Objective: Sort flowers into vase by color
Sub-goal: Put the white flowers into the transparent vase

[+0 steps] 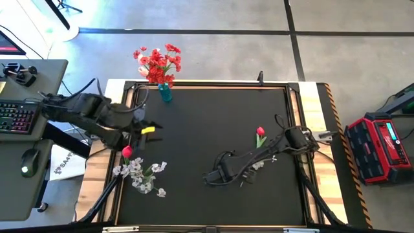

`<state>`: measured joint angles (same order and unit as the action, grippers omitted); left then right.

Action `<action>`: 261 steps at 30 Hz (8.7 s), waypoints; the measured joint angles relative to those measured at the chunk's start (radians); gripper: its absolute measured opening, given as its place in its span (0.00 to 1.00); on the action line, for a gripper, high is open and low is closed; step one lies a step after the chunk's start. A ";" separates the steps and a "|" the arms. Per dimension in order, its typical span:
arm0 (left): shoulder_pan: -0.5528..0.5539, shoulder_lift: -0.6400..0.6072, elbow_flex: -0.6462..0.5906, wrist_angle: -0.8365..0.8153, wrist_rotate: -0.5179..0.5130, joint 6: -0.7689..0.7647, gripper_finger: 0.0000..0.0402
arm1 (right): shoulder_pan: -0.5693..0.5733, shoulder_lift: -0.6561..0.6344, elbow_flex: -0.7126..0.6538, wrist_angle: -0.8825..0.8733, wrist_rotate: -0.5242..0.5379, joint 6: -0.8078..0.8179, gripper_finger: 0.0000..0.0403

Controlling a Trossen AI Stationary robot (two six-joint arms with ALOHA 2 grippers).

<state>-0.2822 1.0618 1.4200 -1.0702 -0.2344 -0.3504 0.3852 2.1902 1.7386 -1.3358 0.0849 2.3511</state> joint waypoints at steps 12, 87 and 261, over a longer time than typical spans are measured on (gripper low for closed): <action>0.165 -0.061 0.000 -0.039 0.103 0.066 0.52 | -0.041 -0.009 -0.166 0.174 -0.015 -0.015 0.65; 0.223 -0.079 0.001 0.264 0.245 0.127 0.42 | -0.187 -0.046 0.584 0.899 0.333 -2.061 0.00; 0.201 -0.692 -0.659 0.195 0.900 0.412 0.02 | -0.178 -0.082 0.405 0.216 0.546 -1.323 0.52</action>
<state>-0.0814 0.3698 0.7608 -0.8748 0.6658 0.0618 0.2076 2.1078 2.1441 -1.1197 0.6308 1.0278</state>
